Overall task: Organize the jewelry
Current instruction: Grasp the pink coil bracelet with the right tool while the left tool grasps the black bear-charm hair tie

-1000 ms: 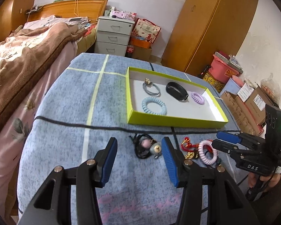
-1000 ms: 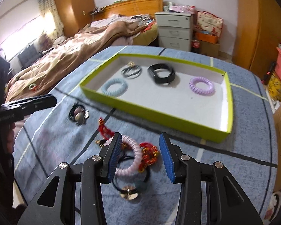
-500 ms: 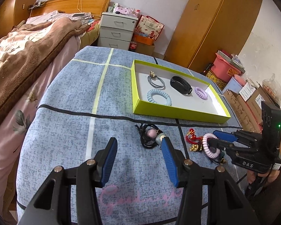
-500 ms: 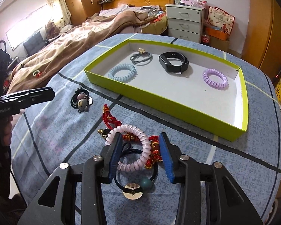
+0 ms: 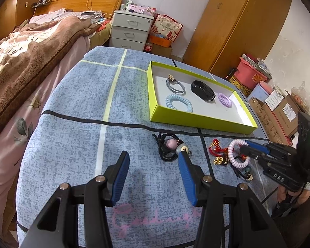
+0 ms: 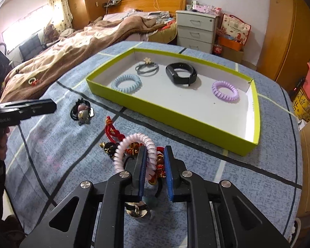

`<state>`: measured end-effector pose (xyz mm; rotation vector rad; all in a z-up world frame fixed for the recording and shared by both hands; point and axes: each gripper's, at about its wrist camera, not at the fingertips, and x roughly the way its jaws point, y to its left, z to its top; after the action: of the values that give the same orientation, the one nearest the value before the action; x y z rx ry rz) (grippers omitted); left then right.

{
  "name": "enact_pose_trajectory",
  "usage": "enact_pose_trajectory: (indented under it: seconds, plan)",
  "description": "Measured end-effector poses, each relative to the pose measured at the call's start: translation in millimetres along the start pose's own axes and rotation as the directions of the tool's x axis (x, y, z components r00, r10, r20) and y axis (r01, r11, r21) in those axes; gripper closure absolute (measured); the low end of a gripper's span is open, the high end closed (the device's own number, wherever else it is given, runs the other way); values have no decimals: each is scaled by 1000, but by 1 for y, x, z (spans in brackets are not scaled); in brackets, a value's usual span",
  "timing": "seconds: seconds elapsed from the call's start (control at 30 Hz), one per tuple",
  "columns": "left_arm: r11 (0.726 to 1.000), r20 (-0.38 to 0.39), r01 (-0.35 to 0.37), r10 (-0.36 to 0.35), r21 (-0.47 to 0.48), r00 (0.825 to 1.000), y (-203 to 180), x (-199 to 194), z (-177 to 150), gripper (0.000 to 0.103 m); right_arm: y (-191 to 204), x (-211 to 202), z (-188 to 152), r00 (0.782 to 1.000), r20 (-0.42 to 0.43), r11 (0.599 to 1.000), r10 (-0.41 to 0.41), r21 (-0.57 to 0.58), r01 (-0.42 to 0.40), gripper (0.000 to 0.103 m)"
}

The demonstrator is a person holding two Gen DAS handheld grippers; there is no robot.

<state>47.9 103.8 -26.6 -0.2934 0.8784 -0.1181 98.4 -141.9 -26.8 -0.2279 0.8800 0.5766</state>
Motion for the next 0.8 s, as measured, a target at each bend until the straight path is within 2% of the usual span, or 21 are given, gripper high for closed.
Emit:
enact_pose_trajectory:
  seconds: [0.2, 0.27, 0.33, 0.4, 0.5, 0.6, 0.7, 0.8]
  plan:
    - [1000, -13, 3, -3, 7, 1000, 3, 8, -1, 52, -11, -17, -1, 998, 65, 995, 22, 95, -28, 87]
    - [1000, -23, 4, -3, 27, 1000, 1, 11, -2, 52, -15, -23, -1, 996, 85, 992, 25, 120, -35, 94]
    - [999, -36, -14, 16, 37, 999, -1, 16, -2, 52, -18, -28, -2, 994, 104, 989, 31, 141, -46, 94]
    - [997, -34, -37, 39, 61, 999, -4, 19, -2, 52, -18, -33, -3, 993, 115, 988, 31, 145, -48, 94]
    - [998, -46, -18, 21, 58, 999, -6, 25, 1, 52, -19, -38, -5, 992, 124, 986, 38, 157, -57, 94]
    - [995, -27, 2, 1, 99, 1000, -16, 23, 4, 52, -21, -43, -7, 989, 144, 983, 35, 174, -60, 94]
    - [993, -50, 5, 2, 121, 999, -23, 31, 9, 52, -22, -49, -8, 987, 160, 981, 36, 184, -66, 94]
    - [988, -54, -36, 45, 148, 998, -30, 40, 12, 47, -22, -53, -8, 984, 173, 980, 37, 188, -70, 94]
